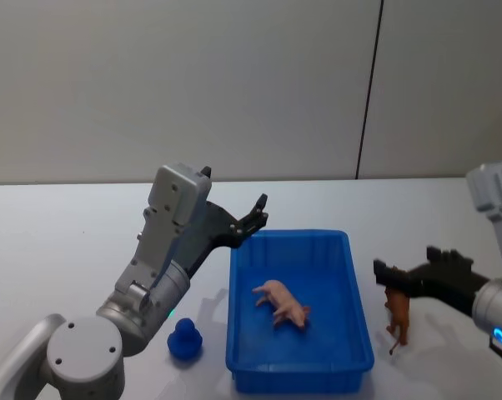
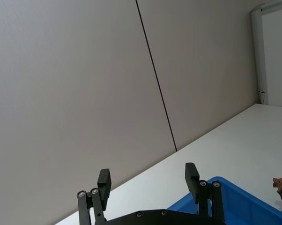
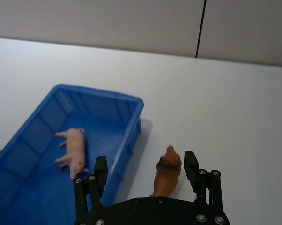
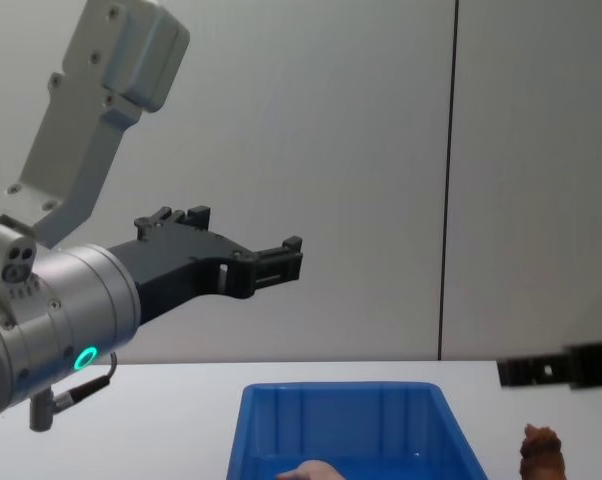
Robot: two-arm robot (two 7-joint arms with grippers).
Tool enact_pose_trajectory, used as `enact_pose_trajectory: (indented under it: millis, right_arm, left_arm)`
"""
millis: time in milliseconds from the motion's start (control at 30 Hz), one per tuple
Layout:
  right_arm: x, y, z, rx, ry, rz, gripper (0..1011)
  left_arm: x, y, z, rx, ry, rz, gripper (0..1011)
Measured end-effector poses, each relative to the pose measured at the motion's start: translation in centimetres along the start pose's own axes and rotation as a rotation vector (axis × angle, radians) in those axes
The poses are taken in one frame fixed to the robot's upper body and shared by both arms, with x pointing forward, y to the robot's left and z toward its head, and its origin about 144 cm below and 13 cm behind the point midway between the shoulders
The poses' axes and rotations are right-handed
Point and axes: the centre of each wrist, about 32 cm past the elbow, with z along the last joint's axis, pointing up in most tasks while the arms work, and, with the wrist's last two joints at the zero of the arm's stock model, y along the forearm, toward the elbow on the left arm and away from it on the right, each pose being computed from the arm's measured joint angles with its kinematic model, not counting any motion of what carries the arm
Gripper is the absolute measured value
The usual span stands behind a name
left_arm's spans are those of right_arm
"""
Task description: Pick up the two dolls from the table and place them into the box.
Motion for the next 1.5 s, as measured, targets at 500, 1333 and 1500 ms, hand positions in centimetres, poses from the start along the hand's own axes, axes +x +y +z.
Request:
enact_pose_trajectory:
  millis: [500,1333,1500]
  right_arm:
    - [-0.6,-0.5,-2.0,-0.132,0.053,-0.064,1001]
    - [-1.0,1.7,-2.9,-0.207,0.065,-0.13,1001]
    - [-0.9,2.4,-3.0,-0.219,0.069,-0.134,1001]
  left_arm:
    - [0.0,0.0,0.0,0.0,0.0,0.0,1001]
    - [0.0,0.0,0.0,0.0,0.0,0.0,1001]
    - [0.0,0.0,0.0,0.0,0.0,0.0,1001]
